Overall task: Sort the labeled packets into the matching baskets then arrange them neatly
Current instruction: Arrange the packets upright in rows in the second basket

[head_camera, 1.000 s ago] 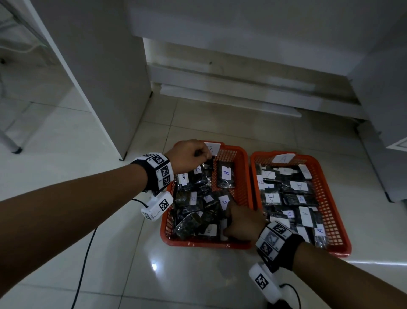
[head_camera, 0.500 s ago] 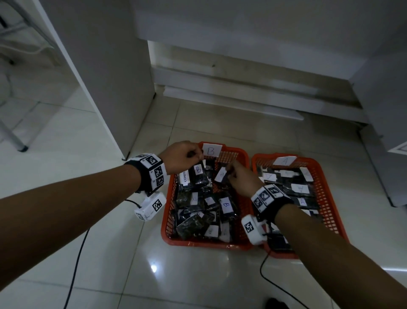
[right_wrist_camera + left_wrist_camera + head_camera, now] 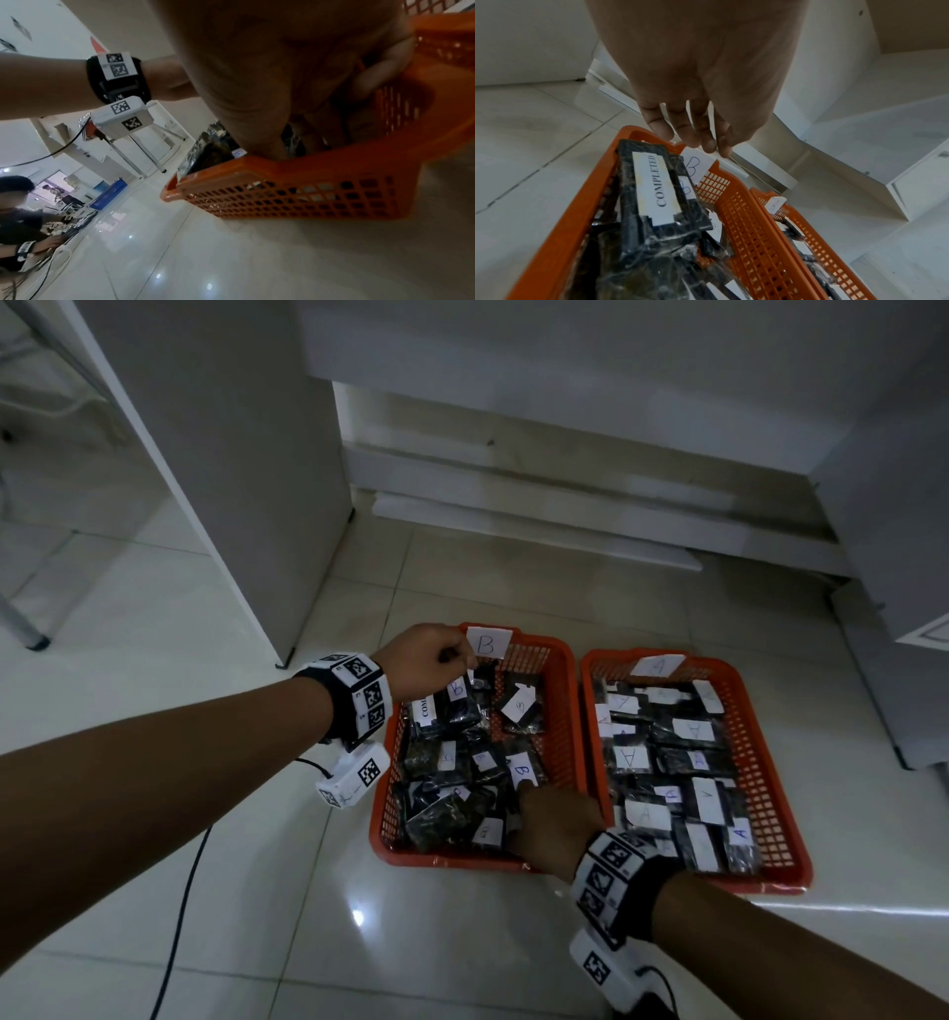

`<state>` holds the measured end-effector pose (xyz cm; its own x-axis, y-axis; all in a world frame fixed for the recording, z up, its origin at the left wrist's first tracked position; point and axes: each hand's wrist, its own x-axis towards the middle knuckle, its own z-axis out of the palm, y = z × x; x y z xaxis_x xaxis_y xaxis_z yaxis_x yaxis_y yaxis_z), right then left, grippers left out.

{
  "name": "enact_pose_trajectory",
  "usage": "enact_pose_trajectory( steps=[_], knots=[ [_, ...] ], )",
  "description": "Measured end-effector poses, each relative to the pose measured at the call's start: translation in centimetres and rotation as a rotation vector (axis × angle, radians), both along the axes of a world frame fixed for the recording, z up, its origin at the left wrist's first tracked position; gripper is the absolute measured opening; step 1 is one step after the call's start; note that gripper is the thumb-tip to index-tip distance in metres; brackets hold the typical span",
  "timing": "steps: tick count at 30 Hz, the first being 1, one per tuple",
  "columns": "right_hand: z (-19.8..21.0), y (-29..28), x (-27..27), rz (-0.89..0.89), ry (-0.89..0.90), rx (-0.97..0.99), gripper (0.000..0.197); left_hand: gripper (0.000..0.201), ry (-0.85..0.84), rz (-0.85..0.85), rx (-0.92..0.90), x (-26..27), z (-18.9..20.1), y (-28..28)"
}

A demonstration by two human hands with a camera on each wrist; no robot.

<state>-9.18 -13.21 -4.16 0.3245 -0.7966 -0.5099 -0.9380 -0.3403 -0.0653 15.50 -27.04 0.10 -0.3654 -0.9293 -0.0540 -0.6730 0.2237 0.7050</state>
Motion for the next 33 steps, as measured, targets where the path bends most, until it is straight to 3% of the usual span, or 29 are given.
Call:
enact_pose_trajectory(
  steps=[3, 10, 13, 17, 21, 26, 30, 33],
  knots=[
    [-0.4, 0.7, 0.7, 0.0, 0.036, -0.051, 0.024, 0.012, 0.008, -0.027, -0.033, -0.3, -0.1, 0.3],
    [-1.3, 0.5, 1.8, -0.106, 0.131, -0.033, 0.041, 0.015, -0.026, -0.008, -0.002, 0.1, 1.1, 0.5],
    [-0.9, 0.1, 1.0, -0.198, -0.008, 0.027, 0.041, 0.015, -0.019, -0.001, 0.005, 0.2, 1.7, 0.6],
    [1.3, -0.7, -0.6, -0.307, -0.231, 0.164, 0.067, 0.017, -0.026, -0.001, -0.018, 0.5, 2.1, 0.7],
    [3.7, -0.2, -1.0, -0.31, -0.311, 0.159, 0.04, 0.02, -0.034, 0.003, -0.017, 0.4, 2.2, 0.5],
    [4.2, -0.3, -2.4, -0.484, -0.414, 0.236, 0.05, 0.018, -0.039, -0.014, 0.011, -0.5, 1.8, 0.3],
    [4.4, -1.0, -4.0, -0.451, -0.412, 0.307, 0.013, 0.017, -0.032, -0.031, 0.016, -1.2, 1.3, 0.1],
    [5.5, -2.4, -4.7, -0.483, -0.445, 0.247, 0.033, 0.016, -0.004, -0.039, 0.026, -1.6, 1.2, 0.1]
  ],
)
